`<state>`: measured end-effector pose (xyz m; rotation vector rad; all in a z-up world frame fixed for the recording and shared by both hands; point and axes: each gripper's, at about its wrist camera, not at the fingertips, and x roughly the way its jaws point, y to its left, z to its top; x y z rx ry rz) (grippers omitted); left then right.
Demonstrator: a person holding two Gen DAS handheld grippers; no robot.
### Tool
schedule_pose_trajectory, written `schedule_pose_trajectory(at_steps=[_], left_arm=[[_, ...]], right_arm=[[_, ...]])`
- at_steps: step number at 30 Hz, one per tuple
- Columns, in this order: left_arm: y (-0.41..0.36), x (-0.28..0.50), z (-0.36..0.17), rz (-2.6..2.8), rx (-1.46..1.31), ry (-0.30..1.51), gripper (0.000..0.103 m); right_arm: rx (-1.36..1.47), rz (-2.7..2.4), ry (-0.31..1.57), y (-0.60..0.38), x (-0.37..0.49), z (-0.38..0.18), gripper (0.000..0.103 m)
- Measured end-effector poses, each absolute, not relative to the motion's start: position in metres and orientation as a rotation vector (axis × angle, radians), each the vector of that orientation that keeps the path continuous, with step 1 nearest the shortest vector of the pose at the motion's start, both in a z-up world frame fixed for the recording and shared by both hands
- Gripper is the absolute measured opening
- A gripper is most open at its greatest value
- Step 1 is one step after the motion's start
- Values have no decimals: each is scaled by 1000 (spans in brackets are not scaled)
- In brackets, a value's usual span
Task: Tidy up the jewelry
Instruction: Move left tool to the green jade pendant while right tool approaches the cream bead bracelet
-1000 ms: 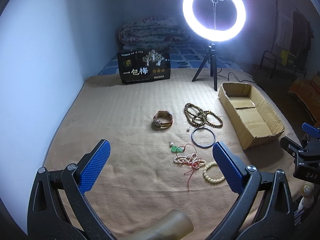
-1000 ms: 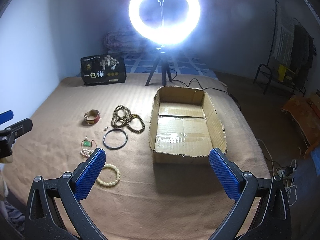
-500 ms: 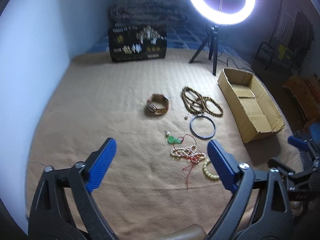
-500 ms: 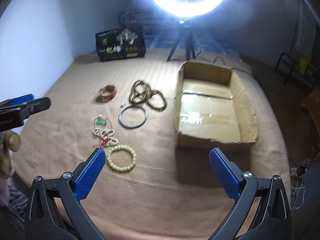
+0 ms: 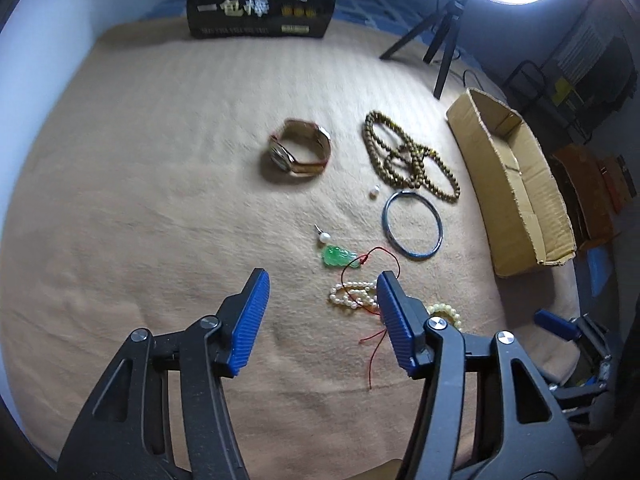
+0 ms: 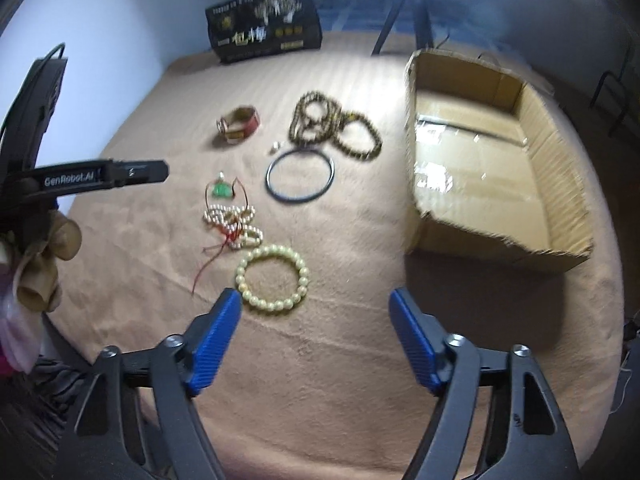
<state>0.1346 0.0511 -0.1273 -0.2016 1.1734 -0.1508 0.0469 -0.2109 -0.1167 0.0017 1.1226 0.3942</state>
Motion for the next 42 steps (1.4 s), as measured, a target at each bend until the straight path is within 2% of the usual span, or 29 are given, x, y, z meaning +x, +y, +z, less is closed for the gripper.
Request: schedule_pose_trajectory(at_steps=[4,11,21,28,34,42], left_arm=[[48,149,-141,-141,-234,1217,58],[44,166,-163,-113,-251,1270,58],[26,181,-176,-119,-193,1292,58],[14,190,-184,-109,-158,1298,58],[9,193,-190,-103,-131,1297,57],[9,198,-194,-102,-129,1298,39]], right_arm=[[0,416,1160,-205,52,-126,63],[17,428,1209,-202,65,-143,58],[13,449,1238,-194,75,-154,44],[17,453,1260,-191,77,-160,39],[23,447,1266,-188,86,-167,38],[24,439,1267,-190,89,-171,36]])
